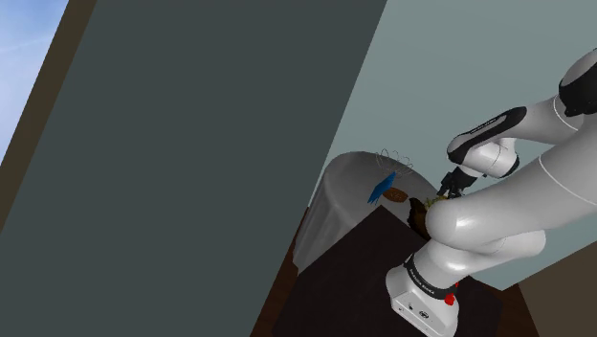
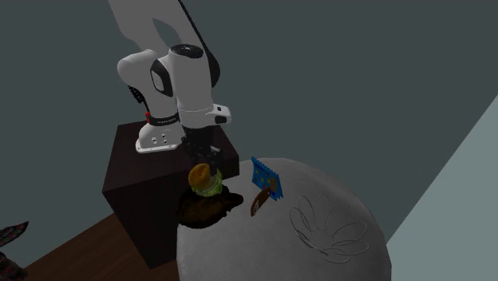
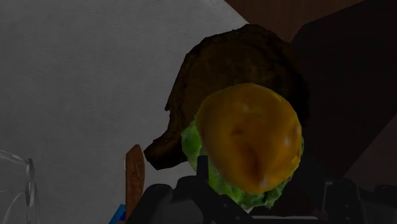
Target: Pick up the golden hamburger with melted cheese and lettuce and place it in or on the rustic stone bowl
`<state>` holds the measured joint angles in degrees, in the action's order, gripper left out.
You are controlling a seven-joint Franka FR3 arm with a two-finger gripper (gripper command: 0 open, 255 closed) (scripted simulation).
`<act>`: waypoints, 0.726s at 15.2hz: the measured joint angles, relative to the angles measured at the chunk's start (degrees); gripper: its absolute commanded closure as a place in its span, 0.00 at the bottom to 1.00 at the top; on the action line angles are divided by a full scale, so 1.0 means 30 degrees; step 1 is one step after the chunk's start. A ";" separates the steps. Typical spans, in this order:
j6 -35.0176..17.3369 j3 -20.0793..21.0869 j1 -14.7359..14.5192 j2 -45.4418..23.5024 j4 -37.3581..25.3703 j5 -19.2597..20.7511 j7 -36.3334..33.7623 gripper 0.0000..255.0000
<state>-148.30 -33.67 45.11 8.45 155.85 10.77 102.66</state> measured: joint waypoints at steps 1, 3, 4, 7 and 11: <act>-0.0332 -0.0078 -0.0091 -0.0337 0.0021 -0.0247 0.0193 1.00; -0.1015 -0.0176 -0.0296 -0.1015 0.0090 -0.0810 0.0559 1.00; -0.1321 -0.0194 -0.0412 -0.1354 0.0095 -0.1141 0.0750 1.00; -0.1974 -0.0271 -0.0550 -0.2015 0.0163 -0.1803 0.1264 1.00; -0.2077 -0.0279 -0.0562 -0.2098 0.0185 -0.1892 0.1335 1.00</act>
<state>-154.53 -34.51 43.42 2.16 156.40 5.09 106.67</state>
